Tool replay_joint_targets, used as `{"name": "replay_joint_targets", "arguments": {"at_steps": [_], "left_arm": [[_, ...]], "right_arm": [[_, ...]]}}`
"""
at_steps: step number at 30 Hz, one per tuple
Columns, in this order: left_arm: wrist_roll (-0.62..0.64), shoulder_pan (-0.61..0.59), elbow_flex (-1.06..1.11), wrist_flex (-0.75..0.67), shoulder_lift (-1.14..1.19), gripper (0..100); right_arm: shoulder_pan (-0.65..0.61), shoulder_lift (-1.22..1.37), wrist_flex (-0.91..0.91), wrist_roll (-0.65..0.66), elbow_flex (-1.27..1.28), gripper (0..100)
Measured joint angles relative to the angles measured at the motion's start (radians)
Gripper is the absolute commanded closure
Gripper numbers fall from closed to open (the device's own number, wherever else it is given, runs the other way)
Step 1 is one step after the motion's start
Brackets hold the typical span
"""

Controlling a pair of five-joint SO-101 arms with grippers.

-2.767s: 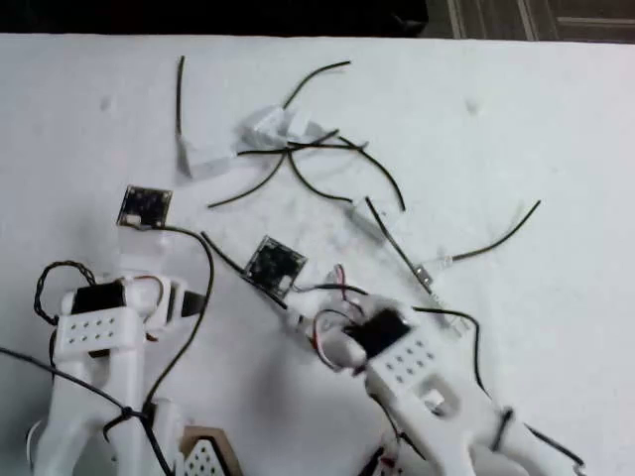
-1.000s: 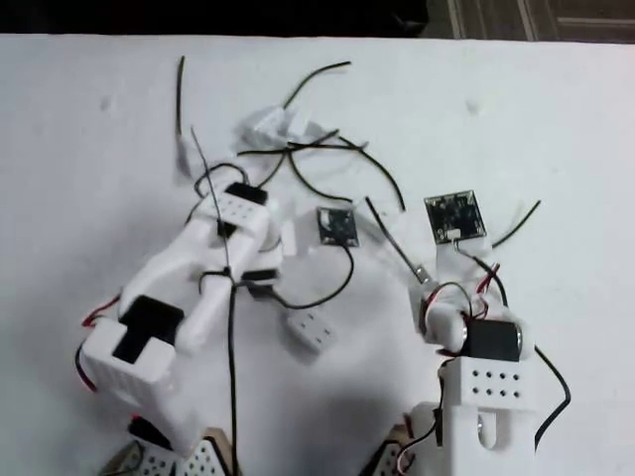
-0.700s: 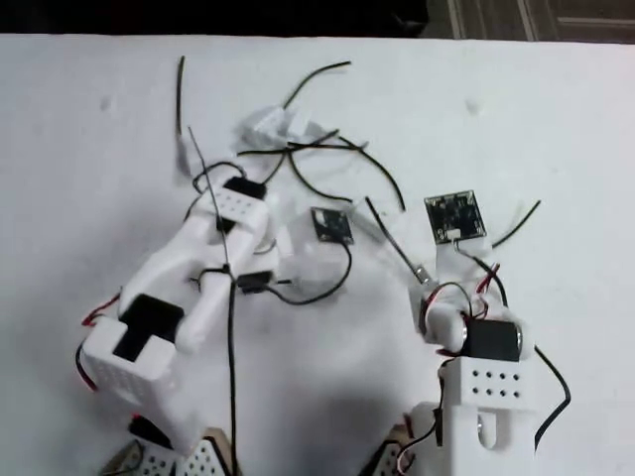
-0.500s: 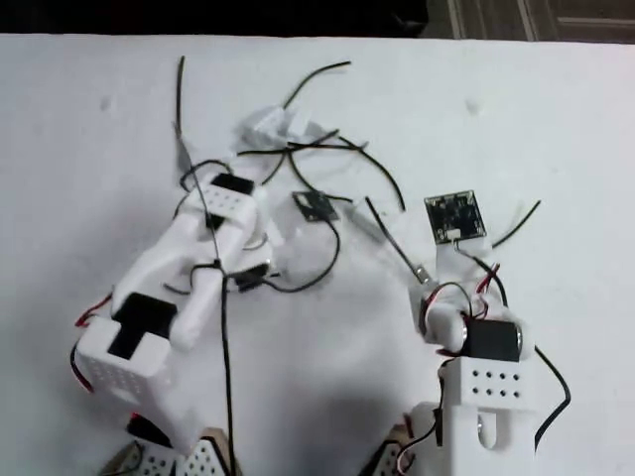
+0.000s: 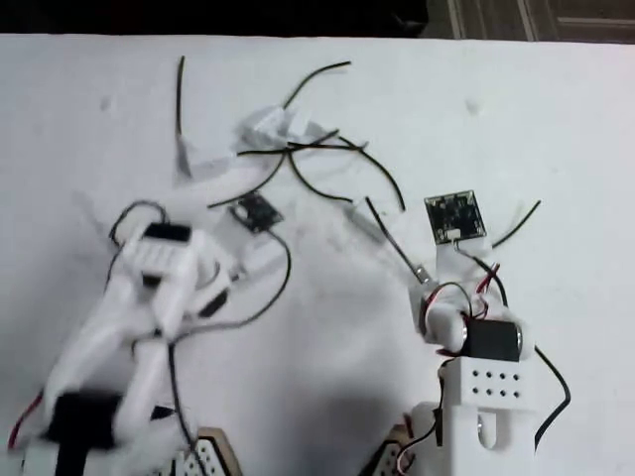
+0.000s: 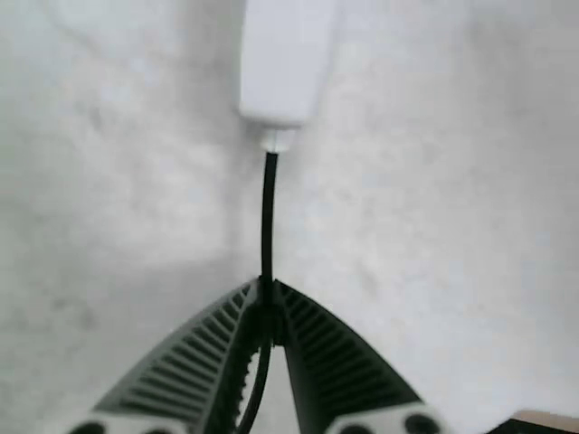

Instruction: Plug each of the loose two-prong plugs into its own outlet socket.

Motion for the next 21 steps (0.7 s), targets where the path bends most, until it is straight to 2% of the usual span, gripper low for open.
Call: {"name": "replay_joint_targets", "arguments": {"at_steps": [3, 5, 14, 21], "left_arm": [[0.006, 0.018, 0.115, 0.003, -0.172, 79], [0.014, 0.025, 0.166, 0.003, -0.269, 73], [0.018, -0.021, 0.229, -0.009, -0.574, 74], [0.12, -0.087, 0.275, -0.229, -0.632, 80]], "right_arm": [[0.0, 0.0, 0.0, 0.0, 0.0, 98.0], [0.0, 0.0, 0.0, 0.0, 0.0, 98.0], [0.0, 0.0, 0.0, 0.0, 0.0, 98.0], [0.0, 0.0, 0.0, 0.0, 0.0, 98.0]]}}
